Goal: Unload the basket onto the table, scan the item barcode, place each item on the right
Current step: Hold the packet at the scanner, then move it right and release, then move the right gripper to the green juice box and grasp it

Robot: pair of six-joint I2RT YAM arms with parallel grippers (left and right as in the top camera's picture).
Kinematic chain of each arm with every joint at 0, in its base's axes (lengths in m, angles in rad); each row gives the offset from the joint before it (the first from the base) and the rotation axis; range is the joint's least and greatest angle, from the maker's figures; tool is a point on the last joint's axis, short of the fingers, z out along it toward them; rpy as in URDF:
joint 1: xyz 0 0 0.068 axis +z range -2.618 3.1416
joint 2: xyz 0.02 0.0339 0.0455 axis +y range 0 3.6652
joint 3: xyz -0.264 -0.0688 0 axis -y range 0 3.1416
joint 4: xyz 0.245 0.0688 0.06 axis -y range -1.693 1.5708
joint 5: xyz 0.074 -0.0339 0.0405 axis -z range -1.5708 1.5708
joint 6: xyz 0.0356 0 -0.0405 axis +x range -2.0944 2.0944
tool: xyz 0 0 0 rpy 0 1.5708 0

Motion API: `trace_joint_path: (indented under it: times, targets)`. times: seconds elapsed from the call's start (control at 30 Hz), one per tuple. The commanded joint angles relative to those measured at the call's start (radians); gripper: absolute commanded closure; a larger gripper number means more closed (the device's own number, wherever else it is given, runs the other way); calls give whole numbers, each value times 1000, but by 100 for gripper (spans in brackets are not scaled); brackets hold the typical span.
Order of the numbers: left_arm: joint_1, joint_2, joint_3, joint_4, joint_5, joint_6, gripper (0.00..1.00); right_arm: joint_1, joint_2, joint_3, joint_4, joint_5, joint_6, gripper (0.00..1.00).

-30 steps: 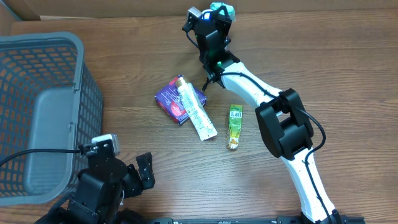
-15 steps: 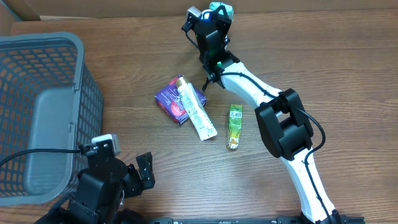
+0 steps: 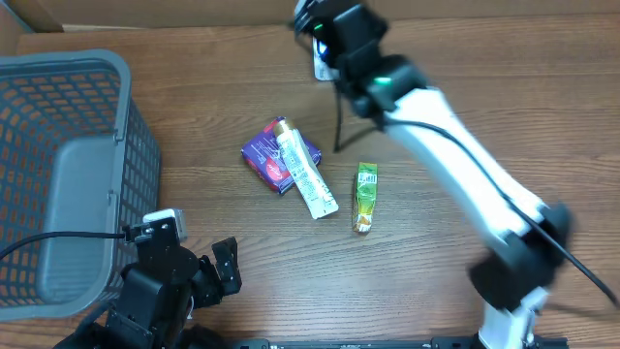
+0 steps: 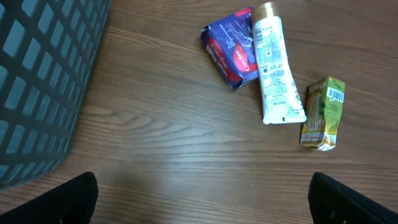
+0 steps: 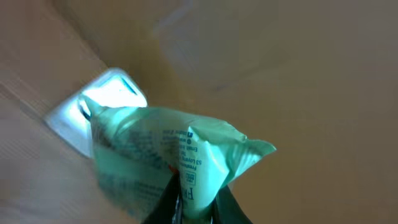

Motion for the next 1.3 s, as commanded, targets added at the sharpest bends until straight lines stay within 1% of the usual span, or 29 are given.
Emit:
trace_joint_path:
  times: [0.0, 0.07, 0.13, 0.2, 0.23, 0.33, 0.47, 0.5, 0.6, 0.8, 0.97, 1.0, 1.07, 1.1, 1.13, 1.2, 1.27]
  targets:
    - [-3, -1, -4, 3, -7, -18, 0, -90, -158, 24, -150, -282, 674, 96]
    - [-3, -1, -4, 3, -6, -18, 0, -175, -207, 24, -290, -404, 926, 96]
    - [-3, -1, -4, 3, -7, -18, 0, -264, -229, 24, -437, -460, 1092, 96]
    - [-3, -1, -4, 3, -7, -18, 0, -353, -230, 24, -571, -470, 1191, 96]
    - [-3, -1, -4, 3, -7, -18, 0, -401, -224, 17, -628, -470, 1217, 96]
    - [-3, -1, -4, 3, -7, -18, 0, -505, -214, -40, -689, -470, 1223, 96]
    - [-3, -1, -4, 3, -6, -18, 0, -633, -213, -229, -615, -498, 1224, 96]
    - [-3, -1, -4, 3, -7, -18, 1, -710, -213, -378, -518, -580, 1223, 96]
    - [-3, -1, -4, 3, -7, -18, 0, -790, -213, -542, -388, -632, 1246, 96]
    - [-3, -1, -4, 3, -6, -18, 0, -919, -213, -777, -167, -645, 1268, 96]
    - [-3, -1, -4, 3, -6, -18, 0, -946, -213, -904, -49, -635, 1264, 96]
    - [-3, -1, -4, 3, -7, -18, 0, -946, -213, -919, -35, -624, 1264, 92]
    - [-3, -1, -4, 3, -6, -18, 0, -946, -213, -926, -27, -606, 1263, 76]
    - [-3, -1, -4, 3, -7, -18, 0, -946, -214, -924, -26, -591, 1262, 72]
    - [-3, -1, -4, 3, -7, -18, 0, -948, -215, -918, -26, -585, 1247, 64]
    - [-3, -1, -4, 3, -6, -18, 1, -952, -216, -894, -33, -588, 1221, 52]
    - [-3, -1, -4, 3, -6, -18, 0, -953, -220, -841, -76, -606, 1195, 45]
